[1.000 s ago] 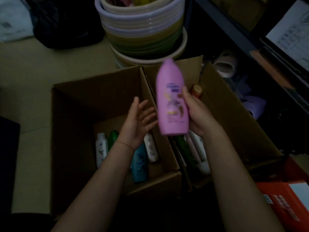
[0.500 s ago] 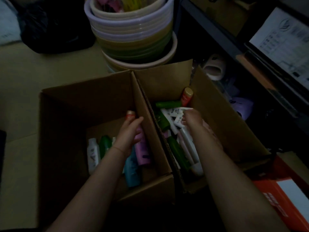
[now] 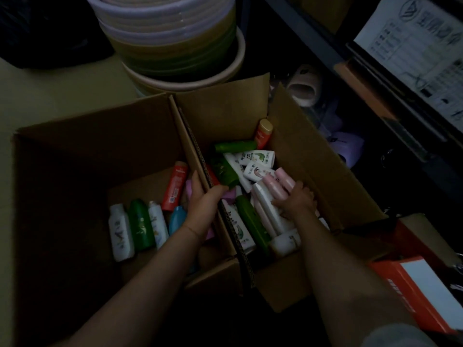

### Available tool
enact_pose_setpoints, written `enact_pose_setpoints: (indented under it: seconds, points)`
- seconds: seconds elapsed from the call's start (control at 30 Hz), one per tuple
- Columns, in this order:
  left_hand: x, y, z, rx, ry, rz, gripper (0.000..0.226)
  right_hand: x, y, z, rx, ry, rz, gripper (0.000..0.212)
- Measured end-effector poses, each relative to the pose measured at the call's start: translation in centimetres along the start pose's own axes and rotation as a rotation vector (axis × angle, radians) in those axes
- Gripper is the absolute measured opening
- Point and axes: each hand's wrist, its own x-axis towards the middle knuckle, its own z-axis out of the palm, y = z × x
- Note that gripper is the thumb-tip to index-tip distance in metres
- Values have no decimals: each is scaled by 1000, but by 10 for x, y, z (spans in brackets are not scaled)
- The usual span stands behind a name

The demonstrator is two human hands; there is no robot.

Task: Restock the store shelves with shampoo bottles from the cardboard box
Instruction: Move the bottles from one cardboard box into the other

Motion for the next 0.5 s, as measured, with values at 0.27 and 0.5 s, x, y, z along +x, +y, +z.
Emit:
enact_pose_setpoints:
  seconds: [0.27,0.5]
  points:
    - [4,-4,-2,-10,-25,2,72,5,5,-2,135,-142,-106,103]
    - [5,-6,-1,10,0,-3,86,-9,-13,32,256,-232,-136,100]
